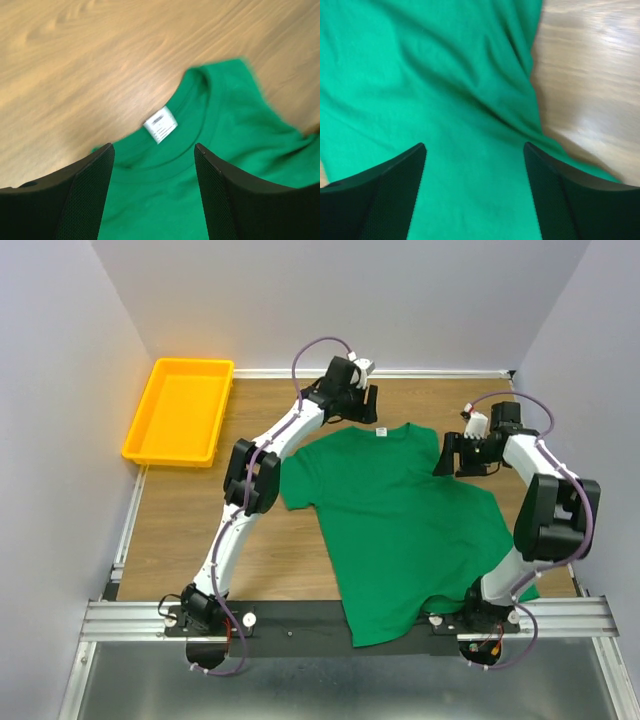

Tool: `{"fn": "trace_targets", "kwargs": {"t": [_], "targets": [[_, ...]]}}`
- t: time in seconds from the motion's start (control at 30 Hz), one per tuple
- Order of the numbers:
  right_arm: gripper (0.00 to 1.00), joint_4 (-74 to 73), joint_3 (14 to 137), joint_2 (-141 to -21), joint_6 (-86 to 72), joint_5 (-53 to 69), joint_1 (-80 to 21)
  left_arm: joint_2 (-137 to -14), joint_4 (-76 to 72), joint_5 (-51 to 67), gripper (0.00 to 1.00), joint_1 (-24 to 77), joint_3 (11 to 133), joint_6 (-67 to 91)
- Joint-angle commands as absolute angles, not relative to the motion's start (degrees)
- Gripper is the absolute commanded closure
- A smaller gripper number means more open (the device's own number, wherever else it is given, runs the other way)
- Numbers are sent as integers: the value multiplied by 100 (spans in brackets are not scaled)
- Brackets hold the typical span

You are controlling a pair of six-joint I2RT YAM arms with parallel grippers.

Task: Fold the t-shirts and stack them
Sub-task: Flatten the tshirt out

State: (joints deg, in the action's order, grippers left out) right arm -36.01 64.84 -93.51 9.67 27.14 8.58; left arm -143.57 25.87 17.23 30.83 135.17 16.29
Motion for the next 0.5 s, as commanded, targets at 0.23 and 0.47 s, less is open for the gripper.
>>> {"fn": "trace_targets", "kwargs": {"t": [0.23, 0.47], "targets": [[27, -3138, 7734, -10933, 70, 3428, 861, -14308, 3365, 421, 27, 2997, 12463, 1213], [27, -3120, 7489, -10425, 202, 3393, 861, -13827, 3550, 99, 100, 2945, 11656, 1414]]}}
